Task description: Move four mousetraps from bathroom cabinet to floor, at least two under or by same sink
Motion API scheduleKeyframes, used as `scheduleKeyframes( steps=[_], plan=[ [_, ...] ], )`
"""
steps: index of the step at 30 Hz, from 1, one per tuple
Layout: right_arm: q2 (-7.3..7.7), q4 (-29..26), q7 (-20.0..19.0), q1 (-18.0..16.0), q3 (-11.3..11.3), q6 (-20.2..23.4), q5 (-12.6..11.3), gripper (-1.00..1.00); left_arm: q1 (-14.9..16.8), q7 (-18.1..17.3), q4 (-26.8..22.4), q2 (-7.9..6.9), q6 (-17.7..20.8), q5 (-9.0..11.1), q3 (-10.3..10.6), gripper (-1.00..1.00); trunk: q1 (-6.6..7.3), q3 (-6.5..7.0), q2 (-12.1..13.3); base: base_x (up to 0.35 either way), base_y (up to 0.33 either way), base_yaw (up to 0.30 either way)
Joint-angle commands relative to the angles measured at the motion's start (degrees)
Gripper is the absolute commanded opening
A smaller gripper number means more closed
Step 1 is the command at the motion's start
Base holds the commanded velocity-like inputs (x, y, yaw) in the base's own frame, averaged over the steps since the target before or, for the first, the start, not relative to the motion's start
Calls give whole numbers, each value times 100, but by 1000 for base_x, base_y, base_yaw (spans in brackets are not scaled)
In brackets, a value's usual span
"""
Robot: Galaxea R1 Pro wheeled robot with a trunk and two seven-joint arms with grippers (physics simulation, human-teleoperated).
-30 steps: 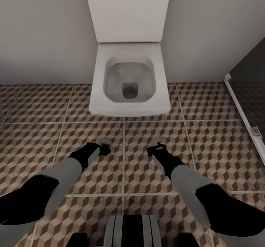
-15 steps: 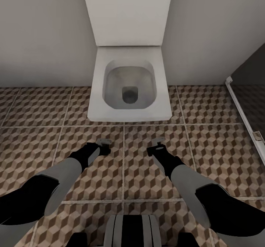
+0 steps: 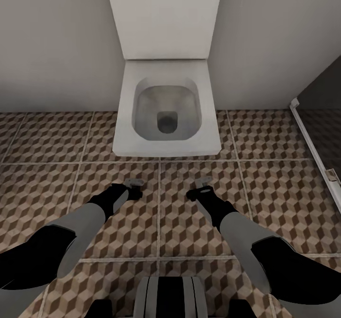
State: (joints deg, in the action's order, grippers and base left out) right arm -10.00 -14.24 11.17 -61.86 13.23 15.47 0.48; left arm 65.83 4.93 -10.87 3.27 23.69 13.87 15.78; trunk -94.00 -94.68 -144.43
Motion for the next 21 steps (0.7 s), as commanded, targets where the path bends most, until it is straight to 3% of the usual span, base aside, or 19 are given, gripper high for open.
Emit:
scheduleKeyframes(
  steps=[1, 8, 9, 21],
  plan=[
    [0, -8, 26, -1, 29, 43, 5, 100, 0, 44, -12, -2, 30, 55, 40, -100, 1, -3, -1, 0, 0, 0],
    [0, -8, 26, -1, 30, 44, 5, 100, 0, 44, -12, -2, 30, 55, 40, -100, 1, -3, -1, 0, 0, 0],
    [0, -8, 26, -1, 30, 44, 5, 100, 0, 44, -12, -2, 30, 55, 40, 100, 1, -3, -1, 0, 0, 0],
    [0, -8, 26, -1, 30, 43, 5, 100, 0, 52, -12, -5, 30, 54, 40, 100, 1, -3, -1, 0, 0, 0]
  ],
)
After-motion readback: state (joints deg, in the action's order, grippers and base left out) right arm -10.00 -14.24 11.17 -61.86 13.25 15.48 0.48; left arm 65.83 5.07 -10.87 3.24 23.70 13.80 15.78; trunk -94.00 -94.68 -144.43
